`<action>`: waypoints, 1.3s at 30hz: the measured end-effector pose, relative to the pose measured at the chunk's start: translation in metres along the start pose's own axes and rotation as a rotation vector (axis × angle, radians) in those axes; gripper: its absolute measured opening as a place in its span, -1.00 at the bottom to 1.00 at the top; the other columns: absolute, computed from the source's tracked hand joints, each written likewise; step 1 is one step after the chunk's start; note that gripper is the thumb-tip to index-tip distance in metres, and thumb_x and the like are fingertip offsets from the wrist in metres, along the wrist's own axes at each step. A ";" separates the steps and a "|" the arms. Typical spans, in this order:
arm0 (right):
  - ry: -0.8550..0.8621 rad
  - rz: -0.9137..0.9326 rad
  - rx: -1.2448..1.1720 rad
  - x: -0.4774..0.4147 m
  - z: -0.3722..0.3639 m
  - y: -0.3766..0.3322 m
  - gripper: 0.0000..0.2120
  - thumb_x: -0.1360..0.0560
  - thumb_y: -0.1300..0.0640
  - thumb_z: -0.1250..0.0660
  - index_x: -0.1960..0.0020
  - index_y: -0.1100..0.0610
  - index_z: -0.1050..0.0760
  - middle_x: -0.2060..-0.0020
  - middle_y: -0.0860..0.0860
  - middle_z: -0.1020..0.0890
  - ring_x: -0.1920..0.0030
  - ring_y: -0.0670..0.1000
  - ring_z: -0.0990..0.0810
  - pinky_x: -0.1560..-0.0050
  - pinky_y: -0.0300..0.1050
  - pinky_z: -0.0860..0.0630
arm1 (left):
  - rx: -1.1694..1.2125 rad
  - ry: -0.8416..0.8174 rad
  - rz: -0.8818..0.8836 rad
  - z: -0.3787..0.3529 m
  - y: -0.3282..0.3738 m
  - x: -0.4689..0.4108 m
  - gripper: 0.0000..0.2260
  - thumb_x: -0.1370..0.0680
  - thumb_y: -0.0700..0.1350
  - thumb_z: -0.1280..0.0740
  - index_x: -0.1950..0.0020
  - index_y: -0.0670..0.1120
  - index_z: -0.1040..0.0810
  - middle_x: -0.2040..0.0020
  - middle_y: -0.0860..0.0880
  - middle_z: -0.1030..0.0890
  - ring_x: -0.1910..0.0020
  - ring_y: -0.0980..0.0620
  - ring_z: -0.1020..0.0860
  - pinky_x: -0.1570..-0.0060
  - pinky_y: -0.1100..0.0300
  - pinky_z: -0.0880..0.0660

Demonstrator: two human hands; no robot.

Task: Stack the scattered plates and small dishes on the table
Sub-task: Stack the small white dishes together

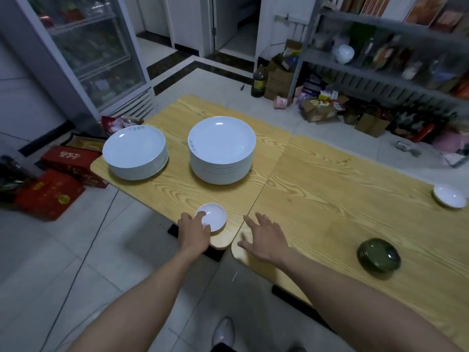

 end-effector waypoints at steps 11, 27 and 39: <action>0.045 -0.110 -0.162 -0.011 -0.011 0.012 -0.31 -0.60 -0.17 -0.21 -0.61 0.01 -0.03 -0.56 0.13 -0.19 -0.53 0.13 -0.20 -0.44 0.03 -0.24 | 0.516 0.032 0.255 -0.025 -0.033 -0.031 -0.70 -0.48 -0.33 -0.38 -0.20 -0.16 -0.63 -0.10 -0.14 -0.65 0.08 -0.08 -0.63 -0.02 0.15 -0.54; 0.188 -0.395 0.016 0.082 0.052 0.181 -0.30 -0.59 -0.28 -0.09 -0.61 -0.02 0.02 -0.59 0.12 -0.09 -0.58 0.15 -0.05 -0.52 0.17 -0.02 | 0.688 -0.134 -0.018 -0.062 0.178 -0.009 -0.65 -0.42 -0.41 -0.37 -0.09 -0.06 -0.66 -0.10 -0.05 -0.58 0.03 -0.12 -0.64 0.10 0.02 -0.65; 0.216 -0.570 -0.068 0.189 0.071 0.448 -0.30 -0.60 -0.27 -0.09 -0.62 0.00 0.03 -0.60 0.15 -0.03 -0.58 0.21 -0.01 -0.51 0.17 -0.07 | 0.743 -0.231 -0.088 -0.199 0.434 0.072 -0.67 -0.46 -0.45 -0.36 -0.16 -0.19 -0.63 -0.17 -0.14 -0.55 -0.08 -0.20 -0.58 0.25 0.17 -0.62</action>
Point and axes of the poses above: each hand's wrist, its own x-axis away from the middle knuckle, its own z-axis out of the back of the hand, y = z × x, the point moved 5 cm from there along -x, towards the middle knuckle
